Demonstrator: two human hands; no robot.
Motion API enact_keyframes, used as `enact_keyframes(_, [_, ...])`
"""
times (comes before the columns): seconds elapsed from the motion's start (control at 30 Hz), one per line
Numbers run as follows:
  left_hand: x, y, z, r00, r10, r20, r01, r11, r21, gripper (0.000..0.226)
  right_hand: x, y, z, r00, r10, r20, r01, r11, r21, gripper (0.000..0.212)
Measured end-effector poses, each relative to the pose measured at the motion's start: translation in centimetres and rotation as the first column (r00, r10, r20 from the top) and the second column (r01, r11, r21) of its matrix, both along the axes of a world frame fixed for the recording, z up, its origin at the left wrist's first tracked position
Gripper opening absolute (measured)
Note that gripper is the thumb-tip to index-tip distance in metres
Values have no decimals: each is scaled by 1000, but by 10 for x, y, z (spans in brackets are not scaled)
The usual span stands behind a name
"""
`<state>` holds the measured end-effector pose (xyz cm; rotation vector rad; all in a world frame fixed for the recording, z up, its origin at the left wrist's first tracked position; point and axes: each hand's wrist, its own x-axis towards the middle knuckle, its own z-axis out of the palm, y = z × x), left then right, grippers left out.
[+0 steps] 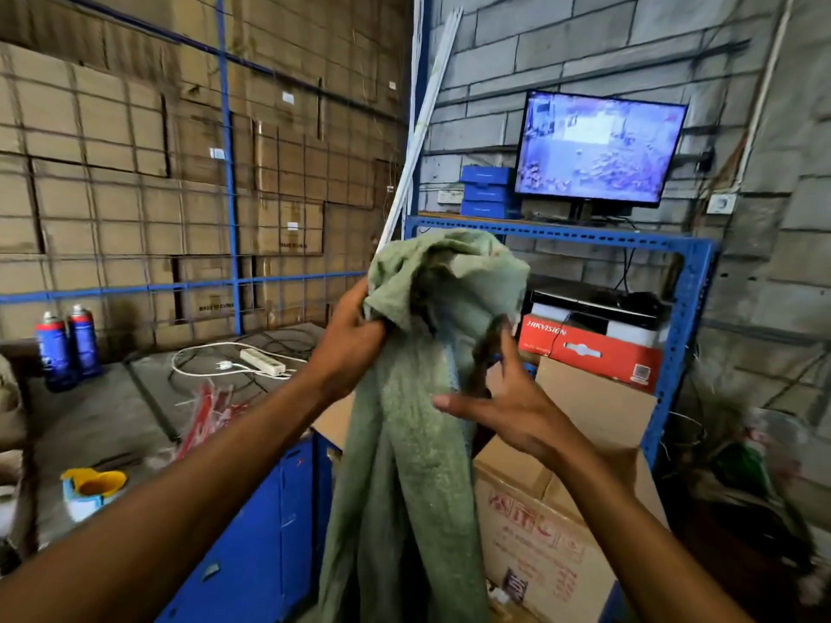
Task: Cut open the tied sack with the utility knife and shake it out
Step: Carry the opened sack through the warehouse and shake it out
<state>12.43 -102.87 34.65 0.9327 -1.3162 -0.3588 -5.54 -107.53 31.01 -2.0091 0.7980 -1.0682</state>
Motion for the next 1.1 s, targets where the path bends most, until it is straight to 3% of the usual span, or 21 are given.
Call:
enact_keyframes(0.03, [-8,1,8,995,-101,6,101,995,17,39,10,-1,-6,998,17,56,-18,999,30,130])
enact_keyframes(0.1, [-24,0,17,979,-203,8,202,978,44,41,35,-2,-4,968,-21,250,22,1000,0,82])
enact_keyframes(0.17, [-26,0,11,991,-124,48,124,992,4,53,50,-4,16,912,-143,385,163,986,-20,38])
enact_keyframes(0.23, [-10,-3,-5,970,187,155,-184,982,-33,89,52,-15,36,832,-196,519,171,981,96,28])
enact_keyframes(0.27, [-1,-4,-17,937,280,207,-296,954,48,110,52,-20,45,794,-197,575,129,979,158,28])
enact_keyframes(0.33, [8,-5,-37,973,136,188,-192,927,321,127,61,-22,60,754,-155,639,23,978,209,28])
enact_keyframes(0.37, [8,-9,-43,997,36,66,-59,922,382,111,68,-20,65,769,-123,627,-8,979,203,26])
enact_keyframes(0.4, [8,-15,-45,998,-1,-61,24,927,373,81,78,-13,69,801,-84,593,-19,986,165,22])
enact_keyframes(0.43, [10,-19,-42,989,50,-138,-1,941,339,50,85,-9,68,831,-61,553,2,994,107,21])
enact_keyframes(0.5, [23,-26,-26,957,129,-259,-55,960,274,30,92,-1,55,887,-45,460,41,999,18,44])
enact_keyframes(0.57, [46,-33,-7,901,105,-420,-9,974,225,25,91,-3,22,967,-161,197,158,987,36,110])
enact_keyframes(0.6, [56,-36,3,852,50,-521,77,973,219,23,94,2,4,983,-178,54,173,981,85,129])
enact_keyframes(0.63, [63,-38,12,790,-34,-613,195,960,199,27,99,5,-14,995,-99,-5,99,986,134,135])
enact_keyframes(0.67, [67,-40,20,735,-99,-671,280,945,168,32,108,7,-31,1000,-3,11,1,987,163,128])
enact_keyframes(0.73, [68,-33,29,736,-97,-670,259,955,147,35,127,14,-44,994,2,112,-19,989,149,78])
enact_keyframes(0.77, [70,-27,30,767,-72,-637,203,970,134,32,131,13,-39,983,-78,164,61,993,104,59])
enact_keyframes(0.83, [80,-7,18,885,-10,-465,76,990,122,21,137,7,-21,947,-194,257,198,980,11,46])
enact_keyframes(0.9, [82,9,-9,957,-87,-278,148,967,206,27,143,-4,-5,965,-70,251,90,993,-70,47])
enact_keyframes(0.93, [81,12,-21,952,-132,-275,209,940,271,37,149,-5,-2,982,17,187,4,994,-111,46])
enact_keyframes(1.03, [89,6,-41,900,52,-432,79,957,279,45,168,9,-11,987,127,96,-112,982,-149,56])
enact_keyframes(1.1, [109,3,-36,835,140,-532,-18,974,228,44,170,11,-34,996,10,83,2,991,-132,95])
